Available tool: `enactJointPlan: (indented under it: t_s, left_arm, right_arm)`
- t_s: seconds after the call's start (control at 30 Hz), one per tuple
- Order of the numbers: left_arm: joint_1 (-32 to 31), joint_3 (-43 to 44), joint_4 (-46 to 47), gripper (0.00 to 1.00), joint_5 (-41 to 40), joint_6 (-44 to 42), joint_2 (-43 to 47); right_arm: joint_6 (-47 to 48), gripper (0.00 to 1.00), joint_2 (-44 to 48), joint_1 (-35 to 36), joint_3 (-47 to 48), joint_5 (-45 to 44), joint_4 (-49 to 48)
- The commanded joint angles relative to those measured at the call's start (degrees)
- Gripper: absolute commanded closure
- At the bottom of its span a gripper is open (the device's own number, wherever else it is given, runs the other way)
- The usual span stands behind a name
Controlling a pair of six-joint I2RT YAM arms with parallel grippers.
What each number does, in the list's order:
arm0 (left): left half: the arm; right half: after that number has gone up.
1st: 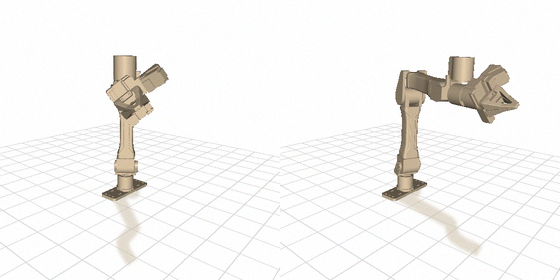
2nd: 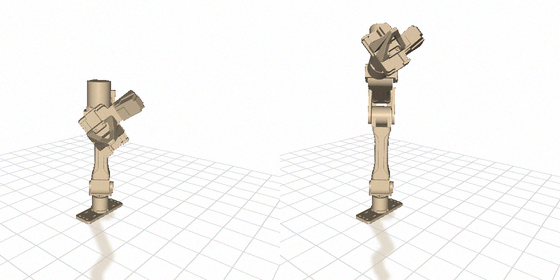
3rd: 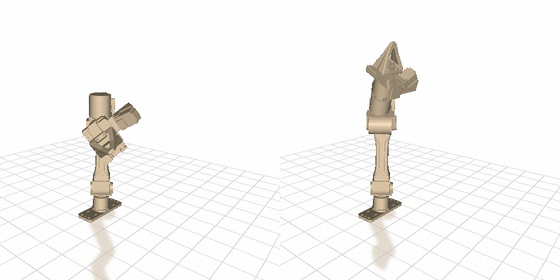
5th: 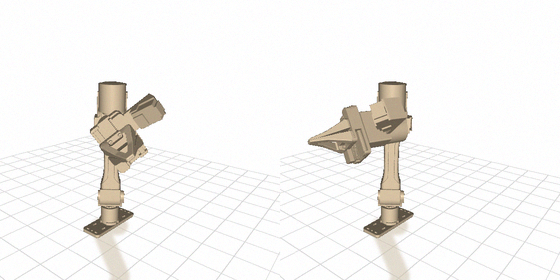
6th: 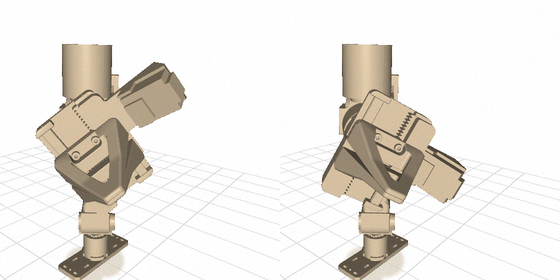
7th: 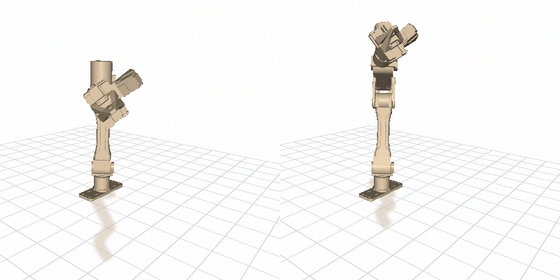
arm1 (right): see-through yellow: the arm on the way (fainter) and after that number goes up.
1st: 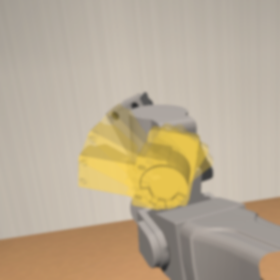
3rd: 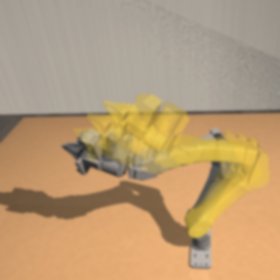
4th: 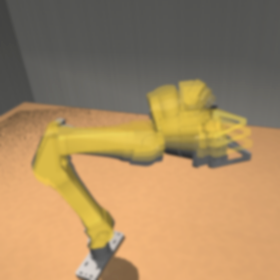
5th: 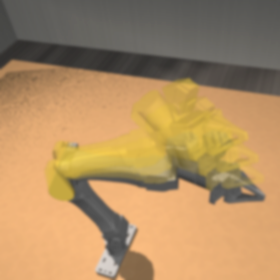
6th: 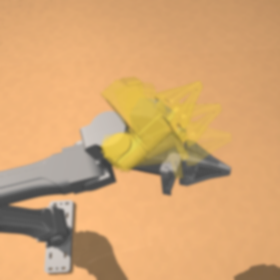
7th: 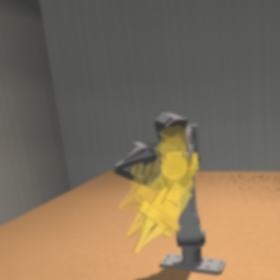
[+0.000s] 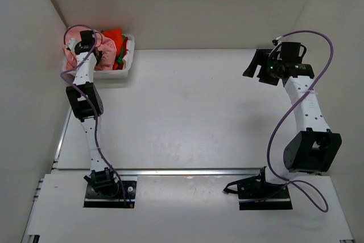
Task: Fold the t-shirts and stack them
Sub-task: Grab crumpled tshirt from bin with the left arm
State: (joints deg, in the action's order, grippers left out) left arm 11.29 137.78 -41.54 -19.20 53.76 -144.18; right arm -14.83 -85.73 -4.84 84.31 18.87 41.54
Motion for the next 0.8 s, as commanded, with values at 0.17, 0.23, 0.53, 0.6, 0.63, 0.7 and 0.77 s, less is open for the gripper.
enactJointPlan:
  t_s: [0.17,0.23,0.53,0.6,0.63,0.7,0.77]
  left_arm:
    - [-1.2,6.2,1.5,1.00,5.5,2.0,8.3]
    - [-1.5,2.6,4.6,1.00,6.4,2.2,13.2]
    - [-14.8,0.1,10.3,1.00,20.2,2.2,34.0]
    - [-17.3,1.7,10.3,1.00,23.9,2.8,36.3]
    - [-18.3,1.4,10.3,1.00,25.6,3.8,38.2]
    - [-18.8,-1.9,12.1,1.00,28.9,7.1,41.9]
    - [-19.5,-7.7,14.5,1.00,30.5,9.1,47.2]
  right_arm:
    - [-0.5,0.26,2.5,-0.1,-0.1,2.0,-1.3]
    - [-0.4,0.27,2.9,0.4,0.4,1.3,-0.7]
    - [0.5,0.29,8.5,-1.9,-3.6,-1.4,-0.9]
    - [0.2,0.29,9.4,-1.0,-4.2,-2.5,-0.7]
    - [0.7,0.29,9.9,-0.8,-4.8,-2.8,-0.9]
    - [0.9,0.30,10.8,-0.4,-5.4,-3.6,-1.0]
    - [0.9,0.29,11.8,-0.7,-6.3,-4.5,-1.5]
